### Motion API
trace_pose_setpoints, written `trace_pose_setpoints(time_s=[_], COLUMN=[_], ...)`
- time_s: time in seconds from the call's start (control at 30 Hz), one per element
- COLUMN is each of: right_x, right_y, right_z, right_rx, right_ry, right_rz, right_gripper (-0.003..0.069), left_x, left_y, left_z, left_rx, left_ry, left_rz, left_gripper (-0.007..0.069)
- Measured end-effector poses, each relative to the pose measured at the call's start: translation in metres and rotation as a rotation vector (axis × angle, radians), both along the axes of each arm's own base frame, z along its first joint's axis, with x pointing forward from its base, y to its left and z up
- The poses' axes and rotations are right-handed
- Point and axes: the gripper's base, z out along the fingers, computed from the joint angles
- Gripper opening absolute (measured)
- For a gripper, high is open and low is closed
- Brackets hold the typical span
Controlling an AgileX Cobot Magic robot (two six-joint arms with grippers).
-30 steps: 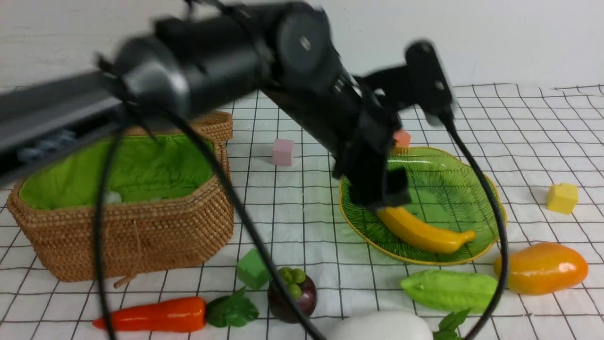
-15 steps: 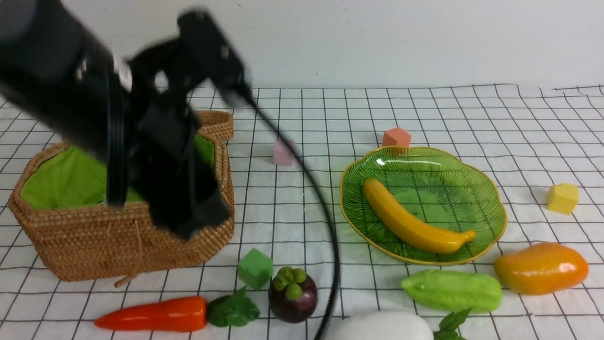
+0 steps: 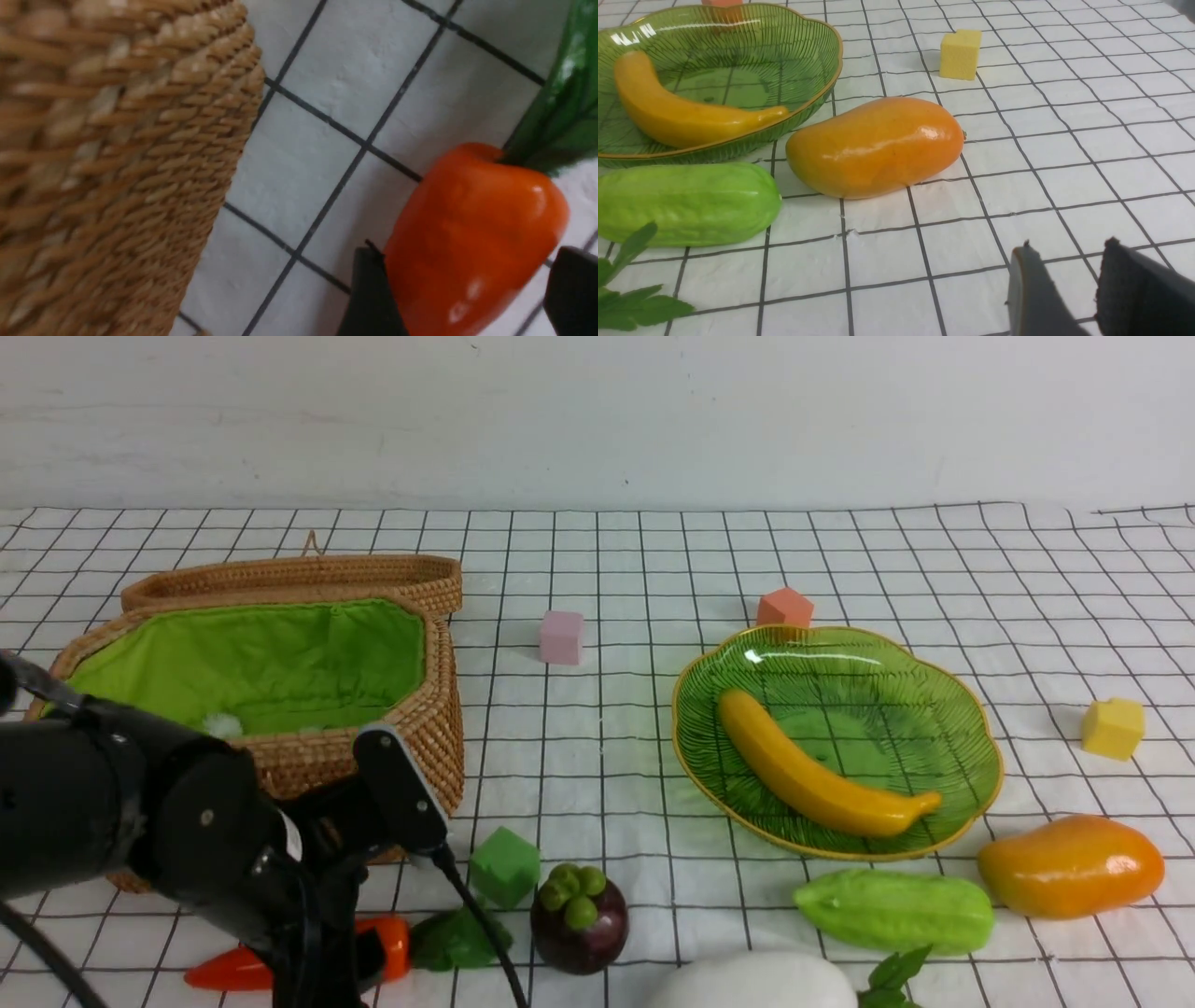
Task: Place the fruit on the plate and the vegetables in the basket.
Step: Use the left arm to grab a carrot and put it into the left basket
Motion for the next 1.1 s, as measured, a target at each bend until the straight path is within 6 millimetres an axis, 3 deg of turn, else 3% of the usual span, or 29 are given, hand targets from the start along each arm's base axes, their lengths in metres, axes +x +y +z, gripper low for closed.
trace_pose_setpoints(time_s=[0.13, 0.23, 0.43, 0.5, 0.6, 0.63, 0.73, 0.83, 0.93, 1.1], right_x=[0.0, 0.0, 0.0, 0.0, 0.0, 0.0, 0.0, 0.0, 0.0, 0.0], right_y=[0.0, 0.0, 0.0, 0.0, 0.0, 0.0, 0.0, 0.0, 0.0, 0.0], right_z=[0.0, 0.0, 0.0, 0.0, 0.0, 0.0, 0.0, 0.0, 0.0, 0.0], right_rx=[0.0, 0.0, 0.0, 0.0, 0.0, 0.0, 0.0, 0.0, 0.0, 0.0], right_ry=[0.0, 0.0, 0.0, 0.0, 0.0, 0.0, 0.0, 0.0, 0.0, 0.0], right_rz=[0.0, 0.0, 0.0, 0.0, 0.0, 0.0, 0.0, 0.0, 0.0, 0.0], right_gripper=[0.0238, 0.0238, 0.0238, 0.0238, 0.0238, 0.0238, 0.0238, 0.0238, 0.0238, 0.0238], left_x=[0.006, 0.007, 0.002, -0.005, -0.011, -0.012, -0.013, -0.007, 0.009, 0.037], left_y=[-0.004, -0.005, -0.003, -0.001, 0.002, 0.002, 0.01, 0.023, 0.038, 0.05], left_z=[-0.019, -0.019, -0.013, -0.002, 0.048, 0.051, 0.106, 0.144, 0.156, 0.143], left_rx=[-0.014, -0.029, -0.022, -0.013, -0.028, -0.027, -0.001, 0.107, 0.193, 0.197], left_ry=[0.053, 0.068, 0.092, 0.117, 0.037, 0.032, -0.178, -0.433, -0.609, -0.657], left_rz=[0.033, 0.052, 0.053, 0.049, 0.01, 0.008, -0.044, -0.085, -0.076, -0.022], left_gripper=[0.0449, 0.0359, 0.0357, 0.0357, 0.0357, 0.0357, 0.0357, 0.0357, 0.0357, 0.0357])
